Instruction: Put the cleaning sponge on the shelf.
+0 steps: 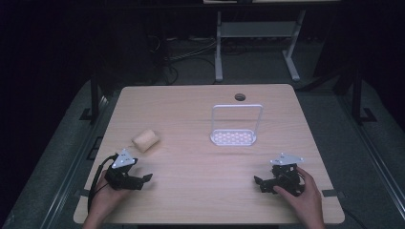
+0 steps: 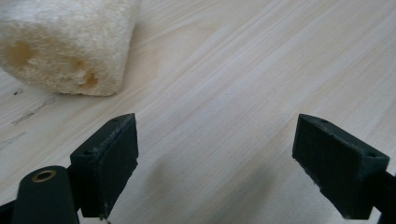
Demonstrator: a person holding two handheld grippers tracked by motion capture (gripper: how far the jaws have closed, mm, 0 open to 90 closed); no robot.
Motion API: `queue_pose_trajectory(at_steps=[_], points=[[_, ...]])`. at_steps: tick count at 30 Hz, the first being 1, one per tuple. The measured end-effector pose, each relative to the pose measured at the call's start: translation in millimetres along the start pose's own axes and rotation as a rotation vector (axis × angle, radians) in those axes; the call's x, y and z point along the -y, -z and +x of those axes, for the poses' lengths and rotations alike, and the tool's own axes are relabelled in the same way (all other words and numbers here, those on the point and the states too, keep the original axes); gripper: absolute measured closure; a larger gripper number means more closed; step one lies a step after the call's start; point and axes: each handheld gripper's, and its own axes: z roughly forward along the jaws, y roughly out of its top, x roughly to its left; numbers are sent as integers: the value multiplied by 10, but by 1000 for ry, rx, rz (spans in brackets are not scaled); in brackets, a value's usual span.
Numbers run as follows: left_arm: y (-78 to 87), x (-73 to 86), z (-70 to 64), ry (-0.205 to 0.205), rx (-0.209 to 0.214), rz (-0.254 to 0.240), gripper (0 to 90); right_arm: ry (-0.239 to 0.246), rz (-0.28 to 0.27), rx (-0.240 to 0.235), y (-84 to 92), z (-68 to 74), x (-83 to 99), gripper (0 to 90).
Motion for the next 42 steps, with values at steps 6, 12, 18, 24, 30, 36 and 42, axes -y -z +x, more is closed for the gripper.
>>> queue_pose_trajectory(at_steps=[6,12,18,24,30,36,42], points=[[38,-9,72,19,-22,2,139,-1,-2,0,-1,1,1,0],[51,-26,139,28,-35,7,139,-1,-2,0,-2,1,1,0],[44,-54,216,37,-49,17,139,0,-1,0,0,0,1,0],[45,-82,292,42,-65,25,139,2,-1,0,-1,-1,1,0],[56,-84,358,54,-68,18,139,2,-2,0,-1,-1,1,0],[78,-101,395,53,-71,21,139,1,-2,0,-1,-1,1,0],[104,-147,447,51,-78,24,139,1,-2,0,-1,-1,1,0]])
